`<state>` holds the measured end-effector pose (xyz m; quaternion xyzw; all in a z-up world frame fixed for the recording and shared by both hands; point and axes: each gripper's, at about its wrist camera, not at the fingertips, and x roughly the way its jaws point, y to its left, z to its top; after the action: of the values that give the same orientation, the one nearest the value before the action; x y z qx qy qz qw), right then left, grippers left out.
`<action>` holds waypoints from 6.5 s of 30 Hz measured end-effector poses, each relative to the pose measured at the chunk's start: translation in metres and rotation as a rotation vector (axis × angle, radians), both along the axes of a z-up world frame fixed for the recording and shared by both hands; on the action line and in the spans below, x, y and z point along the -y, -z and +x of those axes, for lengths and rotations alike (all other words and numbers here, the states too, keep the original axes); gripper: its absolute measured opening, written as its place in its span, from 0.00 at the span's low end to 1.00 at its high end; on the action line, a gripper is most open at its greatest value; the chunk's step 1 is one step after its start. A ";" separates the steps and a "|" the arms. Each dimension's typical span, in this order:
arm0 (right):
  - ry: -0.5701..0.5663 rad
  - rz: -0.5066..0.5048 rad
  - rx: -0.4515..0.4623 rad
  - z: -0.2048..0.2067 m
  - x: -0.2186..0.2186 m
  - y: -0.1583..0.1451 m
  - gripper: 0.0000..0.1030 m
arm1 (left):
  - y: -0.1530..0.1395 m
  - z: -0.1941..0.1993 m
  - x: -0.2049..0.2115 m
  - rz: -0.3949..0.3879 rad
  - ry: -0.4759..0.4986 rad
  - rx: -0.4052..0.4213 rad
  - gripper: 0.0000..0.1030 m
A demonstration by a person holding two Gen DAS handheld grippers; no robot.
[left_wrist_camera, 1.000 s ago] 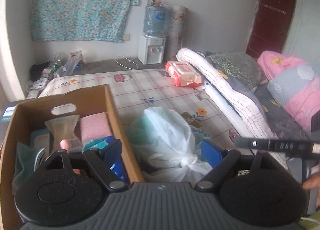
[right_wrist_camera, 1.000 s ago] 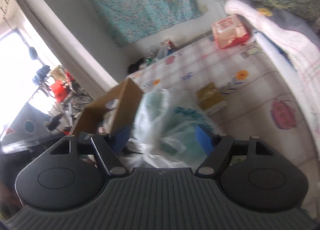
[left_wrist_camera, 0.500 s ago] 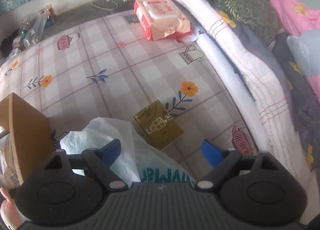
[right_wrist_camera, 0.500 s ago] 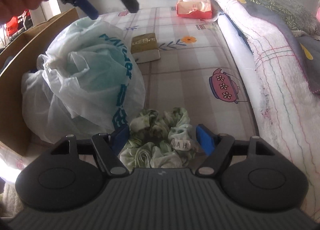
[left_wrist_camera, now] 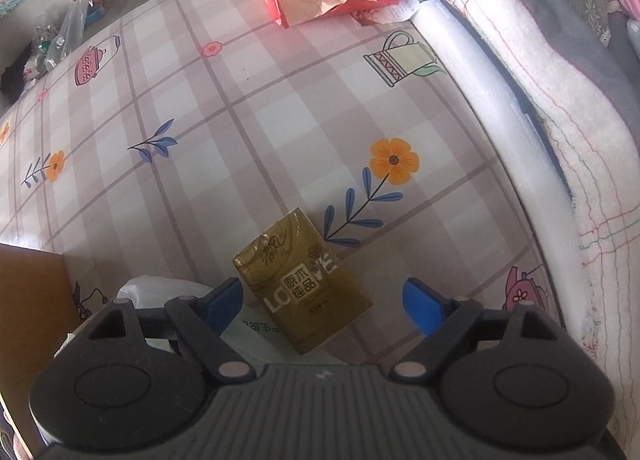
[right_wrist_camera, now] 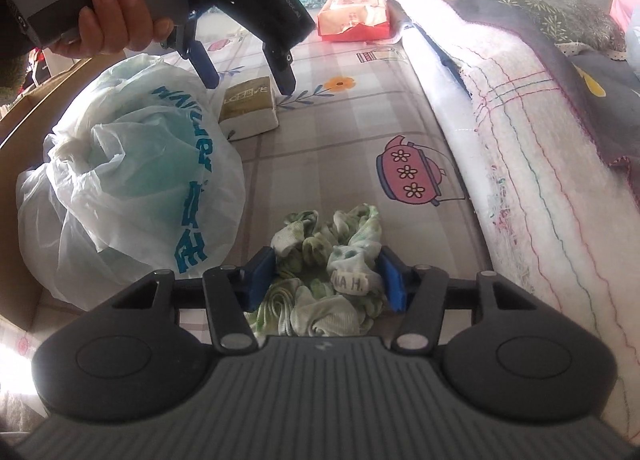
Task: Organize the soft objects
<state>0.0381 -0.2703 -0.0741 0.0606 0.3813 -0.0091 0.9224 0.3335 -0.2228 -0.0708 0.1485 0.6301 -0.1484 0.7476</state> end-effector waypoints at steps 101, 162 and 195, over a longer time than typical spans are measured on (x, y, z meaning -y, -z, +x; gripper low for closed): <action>-0.649 0.235 0.010 0.057 -0.308 -0.143 0.19 | -0.008 -0.243 -0.428 -0.290 -0.485 0.019 0.65; -0.233 0.071 0.077 -0.056 -0.206 -0.121 0.99 | -0.098 -0.350 -0.306 -0.141 -0.491 0.593 1.00; -0.312 0.031 -0.032 -0.041 -0.233 -0.100 0.99 | -0.076 -0.350 -0.323 -0.082 -0.564 0.464 0.99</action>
<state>-0.0034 -0.0375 0.0254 0.0147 0.4010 0.1395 0.9053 -0.0168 0.0998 0.0054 -0.0315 0.4537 0.0764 0.8873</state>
